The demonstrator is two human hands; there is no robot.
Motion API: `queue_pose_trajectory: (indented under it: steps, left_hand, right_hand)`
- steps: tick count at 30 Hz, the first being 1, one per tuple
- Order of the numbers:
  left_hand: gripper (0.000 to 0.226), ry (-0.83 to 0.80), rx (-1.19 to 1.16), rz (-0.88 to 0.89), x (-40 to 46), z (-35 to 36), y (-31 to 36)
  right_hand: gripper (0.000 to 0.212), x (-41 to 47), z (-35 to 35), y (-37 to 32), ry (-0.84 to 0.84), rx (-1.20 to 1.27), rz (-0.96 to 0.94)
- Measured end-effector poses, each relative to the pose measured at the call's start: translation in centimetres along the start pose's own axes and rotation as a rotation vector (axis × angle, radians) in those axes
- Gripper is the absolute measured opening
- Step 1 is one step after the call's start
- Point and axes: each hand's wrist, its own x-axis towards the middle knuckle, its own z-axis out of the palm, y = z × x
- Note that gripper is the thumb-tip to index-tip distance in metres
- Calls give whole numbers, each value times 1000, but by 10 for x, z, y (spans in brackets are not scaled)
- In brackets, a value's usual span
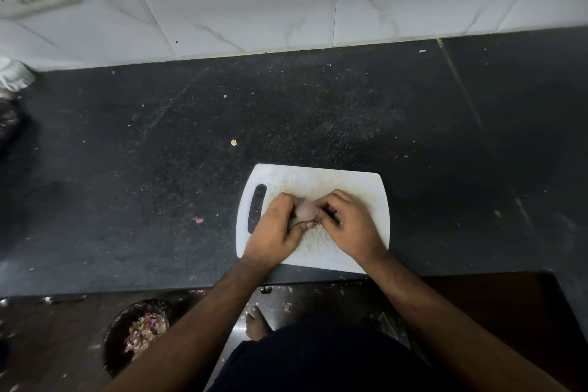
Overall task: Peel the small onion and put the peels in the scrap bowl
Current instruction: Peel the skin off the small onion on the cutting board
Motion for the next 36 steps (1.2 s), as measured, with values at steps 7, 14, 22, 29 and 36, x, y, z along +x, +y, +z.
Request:
queue_pose_trajectory:
  steps: [7, 14, 22, 29, 36]
  left_hand:
    - [35, 7, -60, -74, 1, -2, 1]
    - [31, -1, -8, -1, -1, -3, 3]
    - [29, -9, -29, 20, 0, -3, 1]
    - [27, -7, -24, 23, 0, -3, 4]
    - [33, -24, 31, 42, 1, -3, 2]
  right_hand:
    - [12, 0, -1, 1, -1, -9, -20]
    - [8, -1, 0, -2, 32, -49, 29]
    - [13, 1, 1, -4, 54, -52, 108]
    - [11, 2, -1, -6, 136, -2, 137]
    - [11, 0, -1, -4, 251, 3, 161]
